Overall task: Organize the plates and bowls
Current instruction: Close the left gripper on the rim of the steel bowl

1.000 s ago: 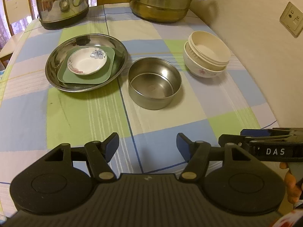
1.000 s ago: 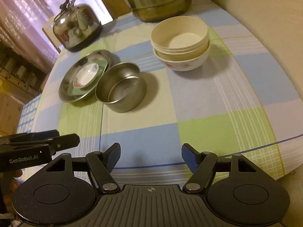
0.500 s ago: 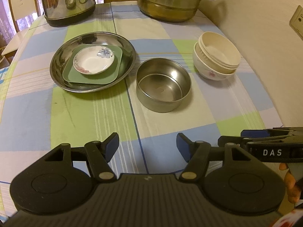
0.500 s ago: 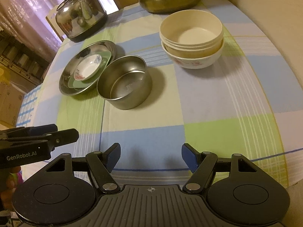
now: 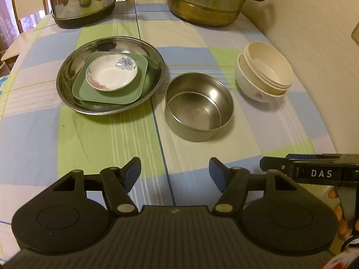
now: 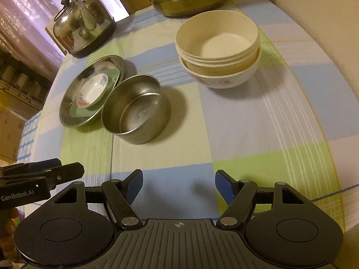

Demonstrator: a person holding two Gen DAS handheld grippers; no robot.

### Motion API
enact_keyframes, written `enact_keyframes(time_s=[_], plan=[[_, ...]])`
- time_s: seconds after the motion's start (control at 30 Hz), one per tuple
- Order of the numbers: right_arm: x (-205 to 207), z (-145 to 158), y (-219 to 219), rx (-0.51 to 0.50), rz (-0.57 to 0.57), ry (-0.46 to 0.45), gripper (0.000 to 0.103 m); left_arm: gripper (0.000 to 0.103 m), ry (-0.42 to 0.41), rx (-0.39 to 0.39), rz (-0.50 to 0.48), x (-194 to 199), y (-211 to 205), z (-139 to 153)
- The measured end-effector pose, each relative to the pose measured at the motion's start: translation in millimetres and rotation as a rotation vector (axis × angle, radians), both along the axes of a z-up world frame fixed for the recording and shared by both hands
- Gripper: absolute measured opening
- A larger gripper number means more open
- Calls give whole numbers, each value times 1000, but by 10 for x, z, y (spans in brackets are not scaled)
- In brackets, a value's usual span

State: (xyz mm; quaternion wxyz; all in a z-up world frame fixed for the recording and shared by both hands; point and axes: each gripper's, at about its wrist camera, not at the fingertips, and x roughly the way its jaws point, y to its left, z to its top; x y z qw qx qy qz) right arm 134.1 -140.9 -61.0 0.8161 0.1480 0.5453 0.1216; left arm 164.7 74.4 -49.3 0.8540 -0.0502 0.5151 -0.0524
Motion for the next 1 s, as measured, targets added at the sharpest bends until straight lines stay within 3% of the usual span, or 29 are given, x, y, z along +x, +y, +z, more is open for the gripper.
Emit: enact_keyframes(time_s=[0.3,0.43,0.77,1.0], plan=[[162,-10,-9,34,-31,-7,71,63,-27,-70,17,215,103,-64],[281,3,69,32,-25,-52,70,55,-41,-69,14,350,102,-112],[600,-110,260,-3,-8,-108,42,40,-53,-62,-13,715,67,-275],[756,-193,302,-4,-19,-108,36,31,-33,-52,-25,903,64,-392]])
